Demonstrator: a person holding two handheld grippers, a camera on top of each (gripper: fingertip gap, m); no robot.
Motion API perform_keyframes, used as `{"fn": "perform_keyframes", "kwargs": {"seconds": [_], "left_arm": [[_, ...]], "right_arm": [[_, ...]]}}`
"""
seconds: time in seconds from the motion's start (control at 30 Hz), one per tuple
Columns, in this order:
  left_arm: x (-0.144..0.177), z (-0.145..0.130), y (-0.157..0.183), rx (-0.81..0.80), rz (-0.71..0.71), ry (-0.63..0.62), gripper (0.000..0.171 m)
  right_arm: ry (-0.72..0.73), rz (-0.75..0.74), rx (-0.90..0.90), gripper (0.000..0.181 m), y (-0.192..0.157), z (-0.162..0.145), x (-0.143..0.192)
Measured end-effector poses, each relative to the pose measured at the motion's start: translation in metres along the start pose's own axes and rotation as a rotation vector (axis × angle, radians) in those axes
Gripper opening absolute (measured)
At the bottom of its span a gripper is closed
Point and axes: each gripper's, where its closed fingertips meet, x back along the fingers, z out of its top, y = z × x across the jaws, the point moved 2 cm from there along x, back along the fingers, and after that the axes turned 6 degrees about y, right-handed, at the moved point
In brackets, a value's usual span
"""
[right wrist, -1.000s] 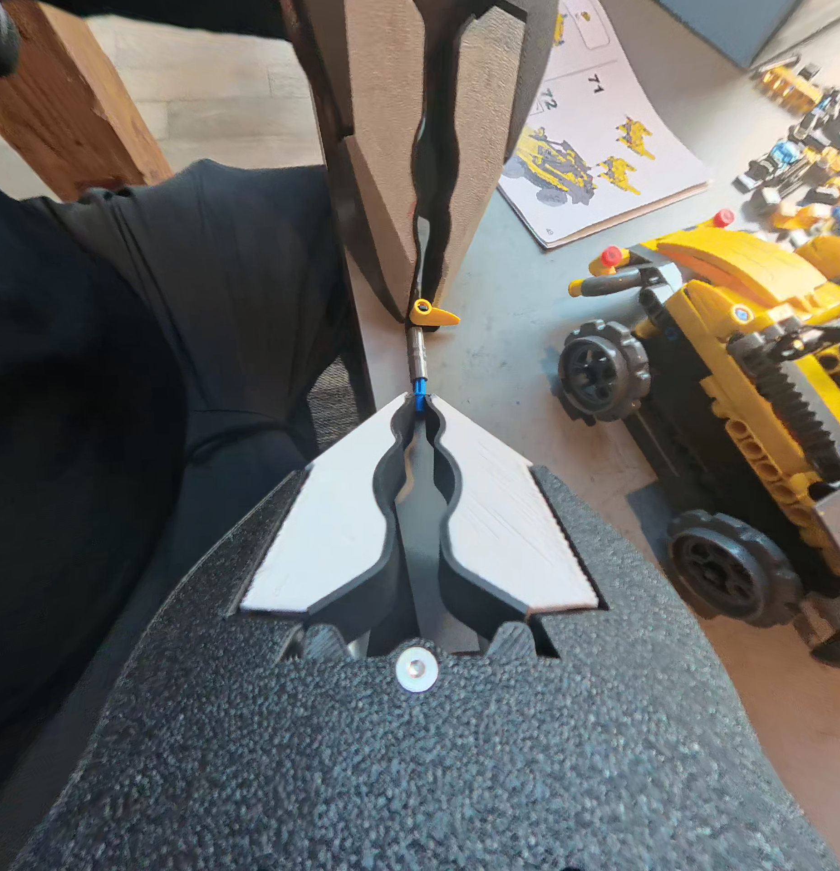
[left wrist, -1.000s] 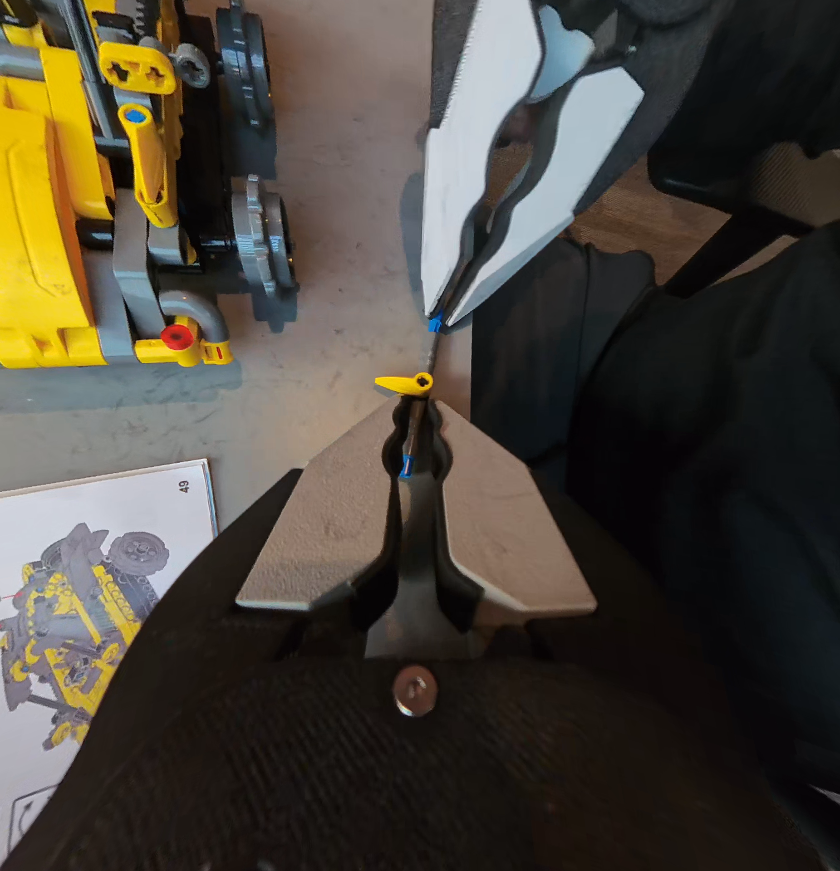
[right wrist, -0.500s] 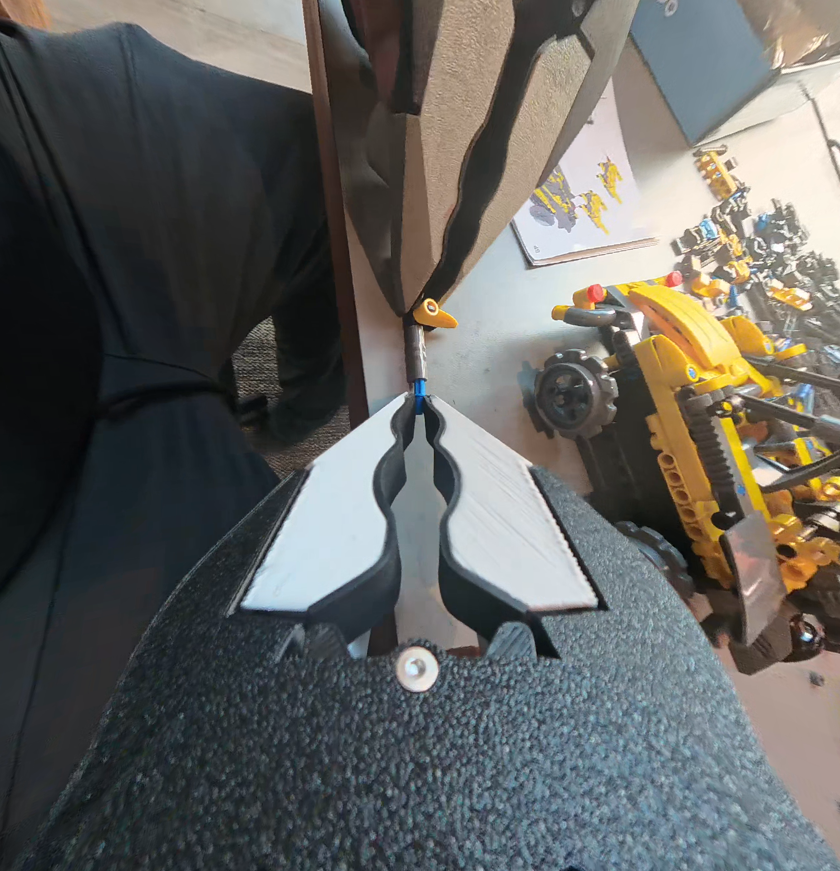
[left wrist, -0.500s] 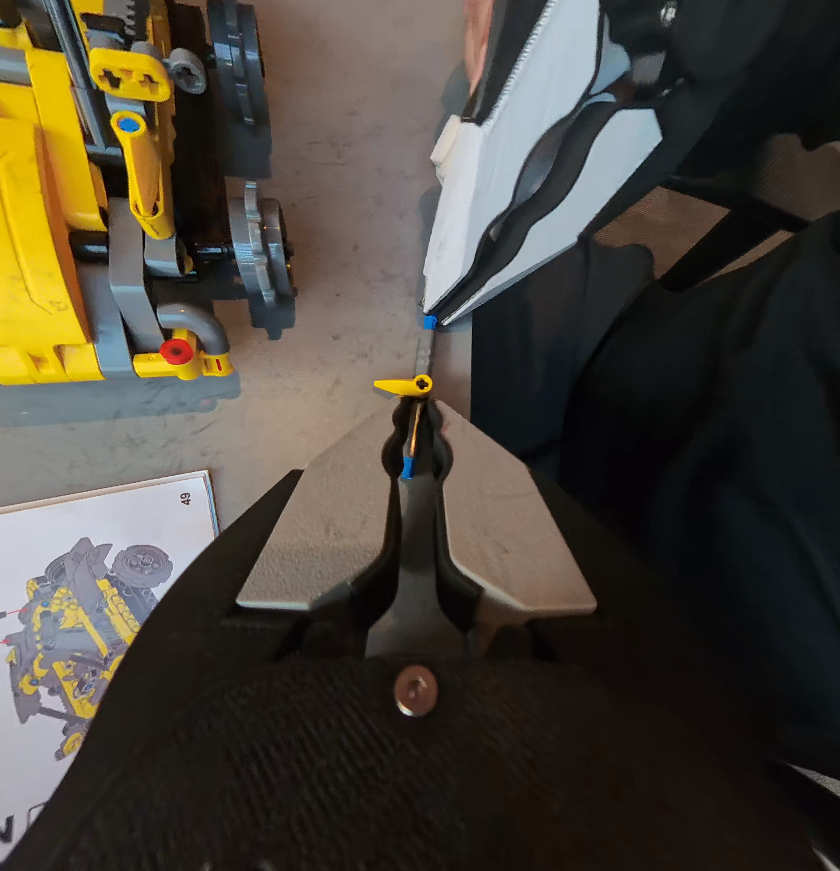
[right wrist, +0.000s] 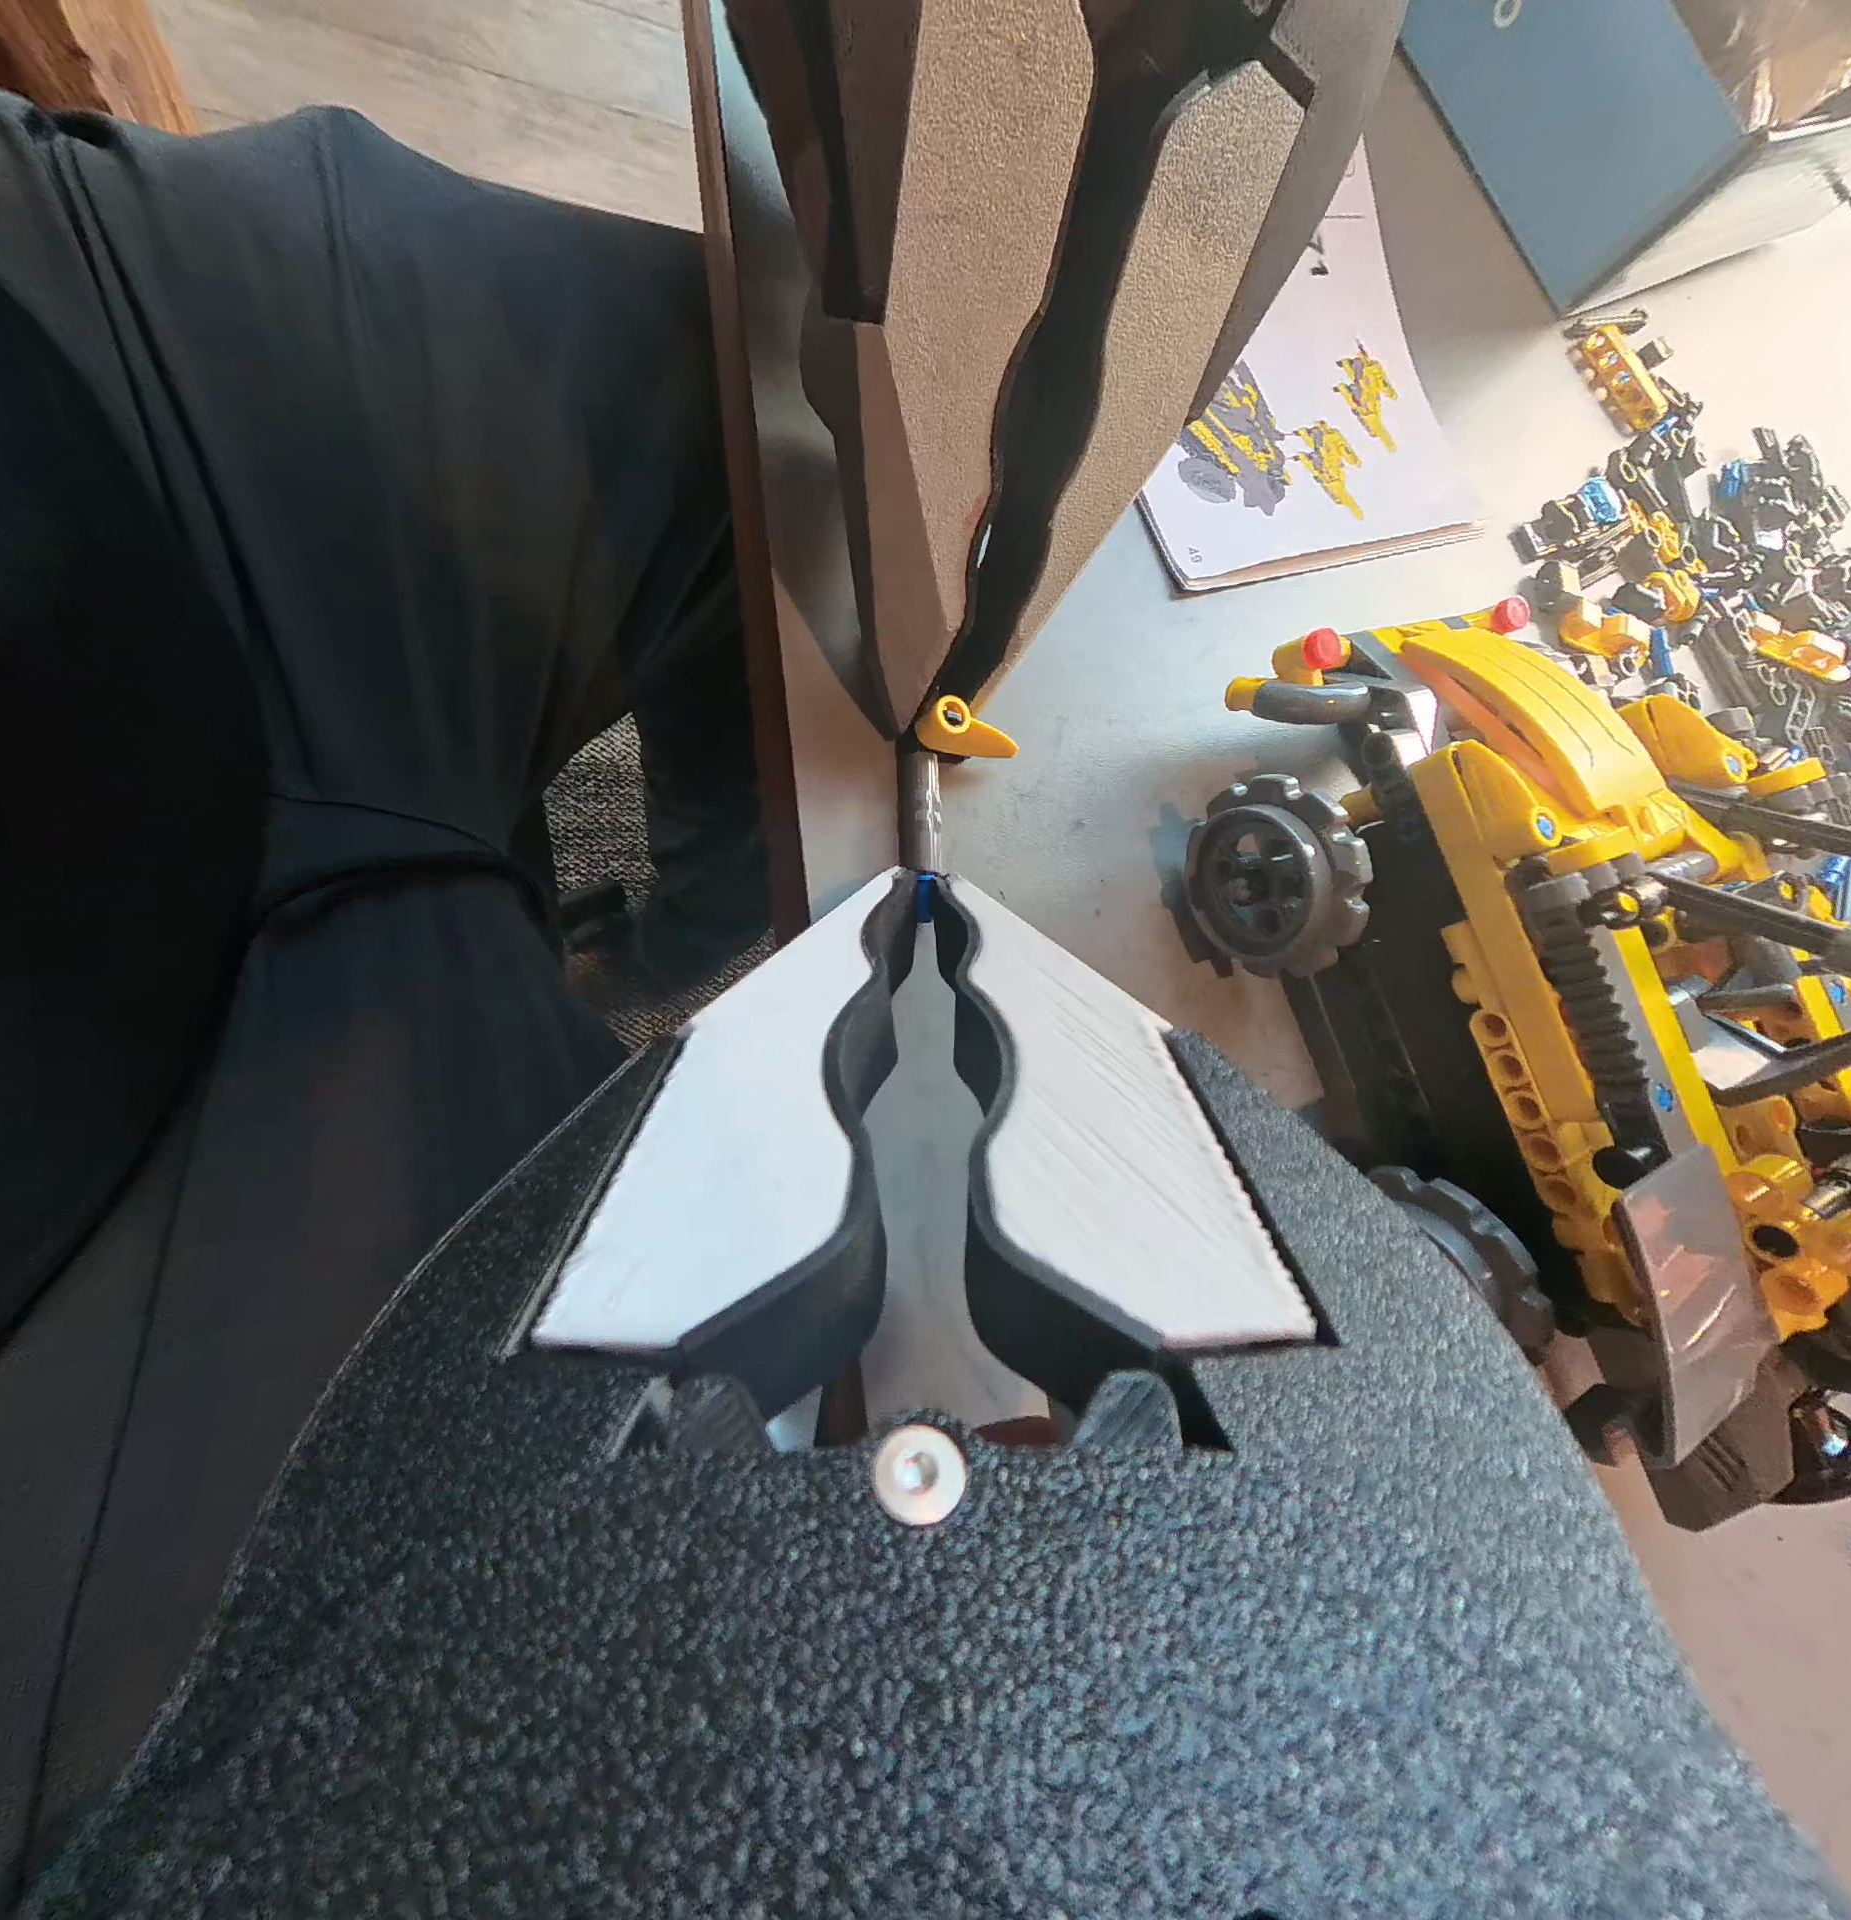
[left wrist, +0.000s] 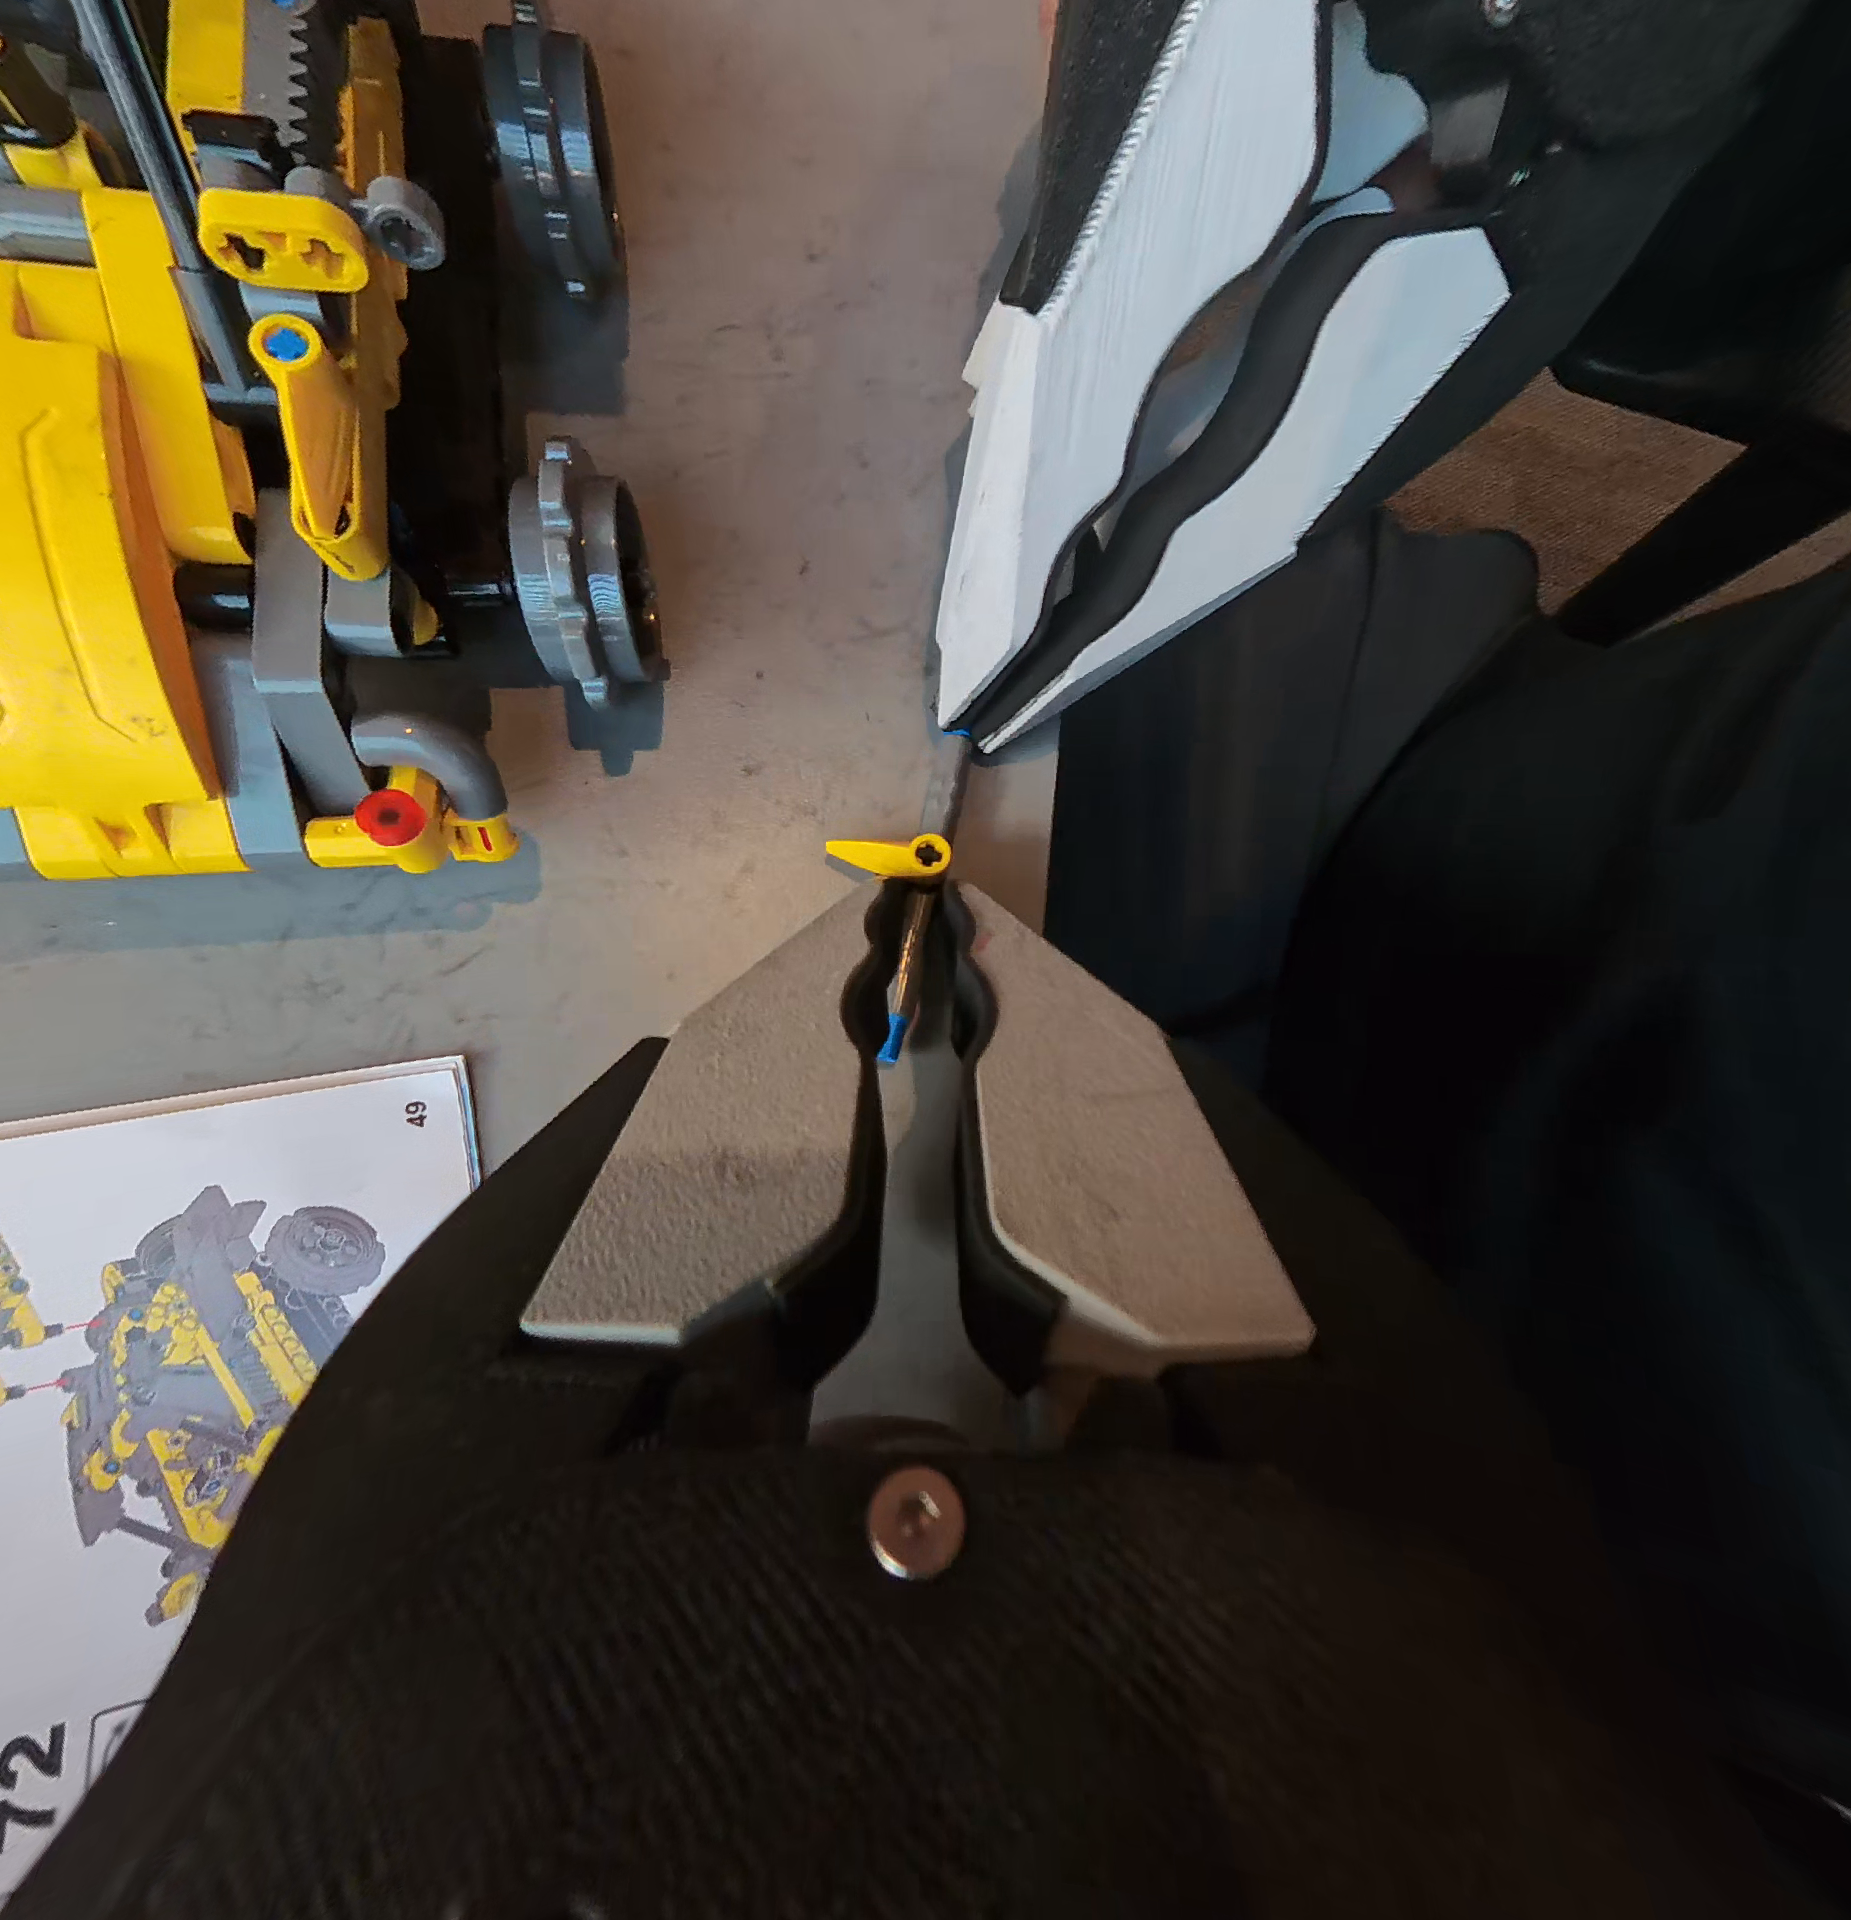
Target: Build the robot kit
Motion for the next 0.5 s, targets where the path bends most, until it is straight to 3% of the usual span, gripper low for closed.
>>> {"fn": "perform_keyframes", "kwargs": {"seconds": [0.5], "left_arm": [[-0.0056, 0.0020, 0.0018, -0.035, 0.042, 0.100, 0.003]], "right_arm": [[0.022, 0.066, -0.104, 0.005, 0.0028, -0.0056, 0.0072]]}}
